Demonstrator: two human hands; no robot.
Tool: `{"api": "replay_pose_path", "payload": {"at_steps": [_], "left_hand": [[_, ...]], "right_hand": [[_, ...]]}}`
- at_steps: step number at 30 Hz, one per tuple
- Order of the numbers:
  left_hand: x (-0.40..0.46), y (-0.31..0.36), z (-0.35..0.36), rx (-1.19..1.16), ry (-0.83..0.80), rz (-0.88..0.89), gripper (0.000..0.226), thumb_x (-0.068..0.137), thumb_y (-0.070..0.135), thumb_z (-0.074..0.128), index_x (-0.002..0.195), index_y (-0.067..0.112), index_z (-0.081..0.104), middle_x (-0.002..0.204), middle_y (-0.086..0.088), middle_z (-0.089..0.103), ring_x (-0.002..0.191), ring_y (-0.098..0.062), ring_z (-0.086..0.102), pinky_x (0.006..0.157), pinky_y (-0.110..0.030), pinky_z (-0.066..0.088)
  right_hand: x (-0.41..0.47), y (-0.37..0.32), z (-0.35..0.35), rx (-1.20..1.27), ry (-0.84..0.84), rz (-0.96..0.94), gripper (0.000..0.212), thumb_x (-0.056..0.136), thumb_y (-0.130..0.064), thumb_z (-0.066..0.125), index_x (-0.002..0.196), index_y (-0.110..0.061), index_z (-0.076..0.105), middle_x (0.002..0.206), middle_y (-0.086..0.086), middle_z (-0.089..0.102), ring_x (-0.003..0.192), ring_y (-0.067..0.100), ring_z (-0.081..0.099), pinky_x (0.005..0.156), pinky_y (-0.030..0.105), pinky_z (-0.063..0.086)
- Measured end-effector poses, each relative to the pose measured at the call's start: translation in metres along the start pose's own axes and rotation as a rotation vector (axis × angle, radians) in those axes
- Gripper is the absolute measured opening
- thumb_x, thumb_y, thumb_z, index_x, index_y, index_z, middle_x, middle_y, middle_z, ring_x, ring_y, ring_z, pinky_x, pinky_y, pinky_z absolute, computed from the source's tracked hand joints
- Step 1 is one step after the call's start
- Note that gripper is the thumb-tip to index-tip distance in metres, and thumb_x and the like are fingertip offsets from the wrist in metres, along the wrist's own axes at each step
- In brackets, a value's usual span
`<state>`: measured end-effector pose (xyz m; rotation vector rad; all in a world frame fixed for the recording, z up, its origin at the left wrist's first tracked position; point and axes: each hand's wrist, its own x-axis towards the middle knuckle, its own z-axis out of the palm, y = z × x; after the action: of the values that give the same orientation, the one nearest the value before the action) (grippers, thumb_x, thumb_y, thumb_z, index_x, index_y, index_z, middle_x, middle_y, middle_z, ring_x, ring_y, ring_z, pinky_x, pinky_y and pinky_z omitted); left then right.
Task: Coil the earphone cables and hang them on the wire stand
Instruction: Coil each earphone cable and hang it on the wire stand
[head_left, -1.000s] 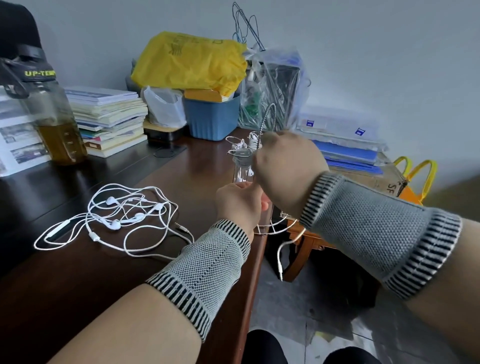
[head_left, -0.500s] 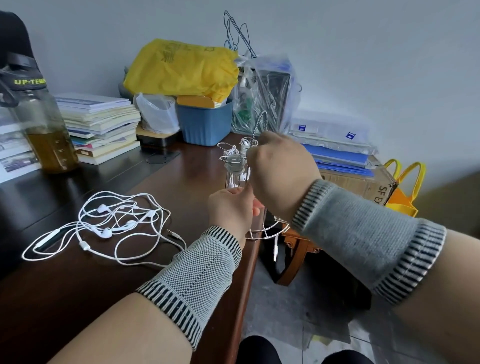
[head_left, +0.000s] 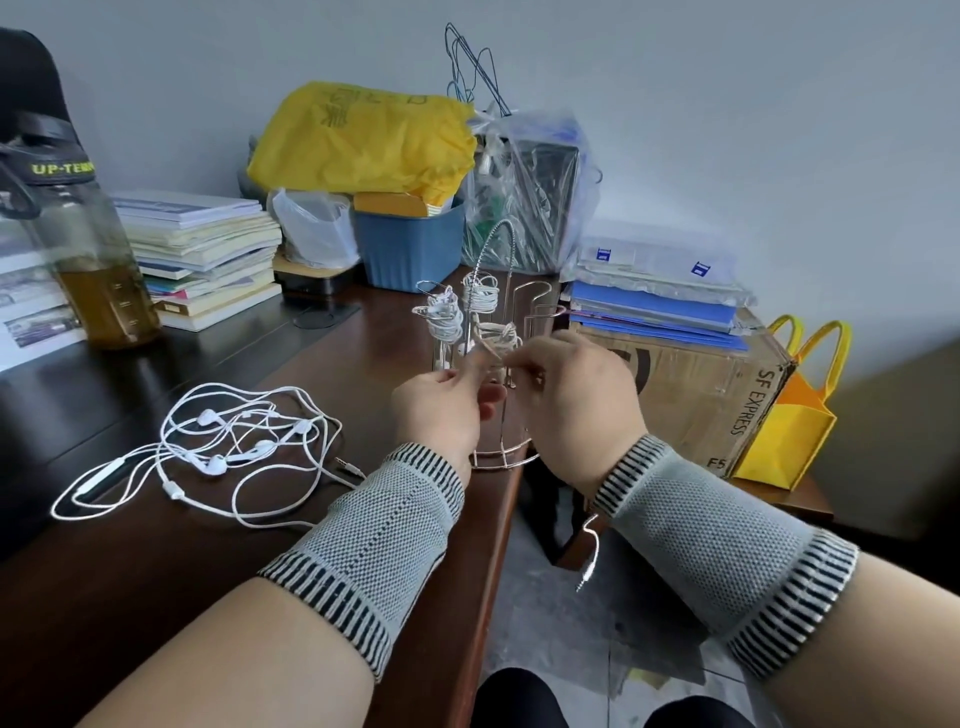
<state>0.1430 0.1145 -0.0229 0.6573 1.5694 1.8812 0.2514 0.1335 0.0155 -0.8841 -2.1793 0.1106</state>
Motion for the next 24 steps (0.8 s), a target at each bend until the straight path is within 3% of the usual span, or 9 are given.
{"api": "replay_pose_path", "payload": {"at_steps": [2, 4, 7, 10, 14, 17, 21, 24], "left_hand": [[-0.005, 0.004, -0.001, -0.023, 0.038, -0.001, 0.029, 0.088, 0.033, 0.070, 0.078, 0.006, 0.071, 0.063, 0.000, 0.070, 0.047, -0.003, 0.060, 0.039, -0.012, 0.038], [-0.012, 0.009, -0.001, -0.043, 0.078, -0.008, 0.030, 0.085, 0.034, 0.074, 0.076, 0.006, 0.073, 0.067, -0.005, 0.073, 0.051, -0.006, 0.063, 0.039, -0.013, 0.039], [-0.018, 0.012, 0.000, -0.047, 0.078, -0.006, 0.029, 0.085, 0.033, 0.074, 0.076, 0.005, 0.073, 0.073, -0.008, 0.074, 0.058, -0.009, 0.067, 0.042, -0.013, 0.042], [-0.021, 0.014, 0.000, -0.009, 0.071, -0.020, 0.026, 0.088, 0.031, 0.071, 0.076, 0.008, 0.072, 0.073, -0.007, 0.073, 0.049, -0.003, 0.061, 0.039, -0.011, 0.036], [-0.020, 0.015, -0.003, 0.055, 0.067, -0.032, 0.024, 0.089, 0.034, 0.068, 0.079, 0.013, 0.071, 0.077, -0.005, 0.075, 0.044, 0.001, 0.057, 0.040, -0.013, 0.035], [-0.021, 0.015, -0.005, 0.107, 0.044, -0.032, 0.024, 0.089, 0.037, 0.067, 0.081, 0.014, 0.069, 0.079, -0.004, 0.075, 0.046, 0.001, 0.058, 0.042, -0.013, 0.036], [-0.021, 0.036, -0.019, 0.372, -0.032, -0.008, 0.025, 0.091, 0.040, 0.062, 0.083, 0.018, 0.070, 0.073, 0.002, 0.075, 0.050, -0.002, 0.061, 0.050, -0.020, 0.040], [-0.021, 0.062, -0.033, 0.678, -0.034, 0.157, 0.033, 0.091, 0.040, 0.057, 0.074, 0.016, 0.071, 0.065, 0.007, 0.073, 0.050, -0.001, 0.061, 0.059, -0.023, 0.048]], "right_hand": [[0.002, 0.008, 0.000, 0.100, -0.003, 0.123, 0.012, 0.089, -0.016, 0.060, 0.090, -0.020, 0.071, 0.083, -0.008, 0.068, 0.075, 0.012, 0.063, 0.070, 0.025, 0.050], [0.002, 0.013, 0.002, 0.160, -0.018, 0.140, 0.008, 0.089, -0.015, 0.059, 0.087, -0.022, 0.061, 0.072, -0.014, 0.060, 0.067, 0.008, 0.057, 0.060, 0.016, 0.042], [-0.002, 0.015, 0.004, 0.205, -0.068, 0.057, 0.006, 0.091, -0.011, 0.052, 0.092, -0.017, 0.053, 0.070, -0.007, 0.058, 0.062, 0.014, 0.054, 0.055, 0.023, 0.041], [0.001, 0.021, 0.004, 0.266, -0.088, 0.043, 0.018, 0.091, -0.008, 0.051, 0.093, -0.020, 0.065, 0.081, -0.004, 0.068, 0.071, 0.012, 0.060, 0.067, 0.025, 0.047], [0.004, 0.033, 0.008, 0.502, -0.100, 0.157, 0.036, 0.087, 0.004, 0.049, 0.096, -0.021, 0.074, 0.084, -0.010, 0.070, 0.049, -0.006, 0.053, 0.050, 0.005, 0.037], [0.003, 0.035, 0.014, 0.617, -0.042, 0.202, 0.036, 0.088, 0.004, 0.053, 0.092, -0.025, 0.074, 0.090, -0.010, 0.072, 0.056, -0.012, 0.056, 0.058, 0.003, 0.040], [0.001, 0.029, 0.018, 0.838, -0.007, 0.325, 0.023, 0.088, -0.005, 0.065, 0.082, -0.026, 0.072, 0.080, -0.009, 0.071, 0.062, -0.007, 0.060, 0.064, 0.008, 0.045], [0.003, 0.027, 0.016, 0.927, -0.006, 0.364, 0.020, 0.086, -0.005, 0.069, 0.078, -0.024, 0.072, 0.081, -0.007, 0.072, 0.072, -0.003, 0.064, 0.074, 0.013, 0.051]]}}
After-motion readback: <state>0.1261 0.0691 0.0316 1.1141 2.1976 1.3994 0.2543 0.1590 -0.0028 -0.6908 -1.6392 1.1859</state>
